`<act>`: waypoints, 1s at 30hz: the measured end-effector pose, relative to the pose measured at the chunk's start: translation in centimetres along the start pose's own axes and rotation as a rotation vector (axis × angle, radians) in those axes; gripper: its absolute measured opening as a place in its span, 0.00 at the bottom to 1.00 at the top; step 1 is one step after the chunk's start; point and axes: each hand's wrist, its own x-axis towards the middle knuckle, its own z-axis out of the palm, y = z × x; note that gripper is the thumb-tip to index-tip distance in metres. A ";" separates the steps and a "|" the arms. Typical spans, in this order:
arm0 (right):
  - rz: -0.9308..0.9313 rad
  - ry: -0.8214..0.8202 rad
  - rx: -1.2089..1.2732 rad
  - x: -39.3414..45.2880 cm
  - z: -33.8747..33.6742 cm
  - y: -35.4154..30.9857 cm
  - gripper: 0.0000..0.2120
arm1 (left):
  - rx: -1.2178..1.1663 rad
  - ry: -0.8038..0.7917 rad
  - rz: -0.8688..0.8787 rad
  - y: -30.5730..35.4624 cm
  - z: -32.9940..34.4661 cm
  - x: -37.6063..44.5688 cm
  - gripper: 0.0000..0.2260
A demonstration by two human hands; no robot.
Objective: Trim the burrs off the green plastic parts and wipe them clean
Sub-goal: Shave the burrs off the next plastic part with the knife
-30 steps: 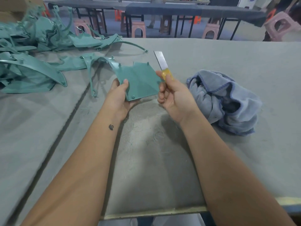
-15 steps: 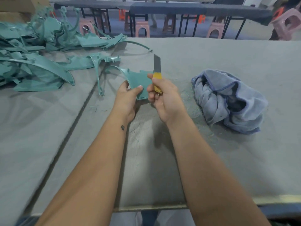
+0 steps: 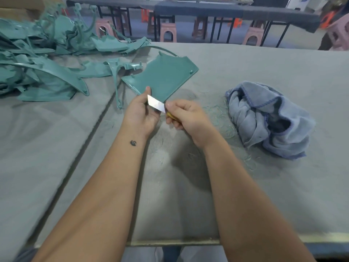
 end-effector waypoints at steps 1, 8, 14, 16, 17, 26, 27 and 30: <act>-0.013 -0.010 -0.034 -0.1 0.2 0.2 0.15 | 0.000 -0.020 0.003 0.0 0.1 -0.2 0.13; -0.036 0.002 -0.128 0.0 0.3 0.8 0.10 | -0.048 -0.069 -0.005 -0.1 0.2 -0.6 0.11; -0.068 0.046 -0.097 -0.1 0.1 1.2 0.12 | -0.044 -0.089 0.014 -0.5 0.3 -0.7 0.12; -0.083 0.069 -0.085 -0.1 0.0 1.4 0.12 | -0.042 -0.094 0.016 -0.7 0.4 -0.9 0.13; -0.089 0.078 -0.079 -0.1 0.0 1.4 0.12 | -0.040 -0.095 0.018 -0.7 0.5 -0.9 0.13; -0.131 0.125 -0.021 -0.1 -0.2 1.8 0.11 | -0.062 -0.030 0.065 -1.1 0.8 -0.9 0.11; -0.135 0.127 -0.016 -0.1 -0.2 1.8 0.11 | -0.059 -0.025 0.066 -1.1 0.8 -0.9 0.11; -0.139 0.133 -0.006 0.0 -0.2 1.8 0.12 | -0.058 -0.008 0.056 -1.1 0.7 -0.8 0.11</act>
